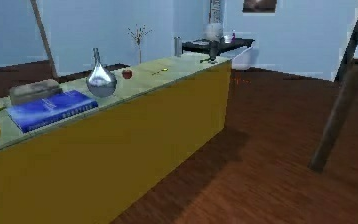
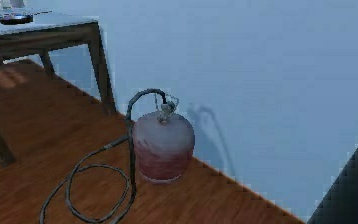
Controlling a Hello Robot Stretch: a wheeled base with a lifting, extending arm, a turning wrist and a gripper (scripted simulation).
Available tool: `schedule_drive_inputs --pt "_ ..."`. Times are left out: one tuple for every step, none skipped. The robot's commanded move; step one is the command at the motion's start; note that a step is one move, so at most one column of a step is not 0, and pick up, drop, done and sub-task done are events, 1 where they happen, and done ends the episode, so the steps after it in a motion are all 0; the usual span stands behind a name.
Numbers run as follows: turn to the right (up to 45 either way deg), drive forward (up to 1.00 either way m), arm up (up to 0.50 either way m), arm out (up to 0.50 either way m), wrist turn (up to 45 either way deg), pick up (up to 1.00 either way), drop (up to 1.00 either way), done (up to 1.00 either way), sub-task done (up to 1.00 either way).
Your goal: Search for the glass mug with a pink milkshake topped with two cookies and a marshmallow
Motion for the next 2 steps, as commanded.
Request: schedule_drive_inputs --pt "0.0 0.95 0.0 0.0 0.0 0.0 0.0 0.0 0.0" --pt "39.0 0.0 0.0 0.0 0.0 0.0 0.0 0.0 0.0"
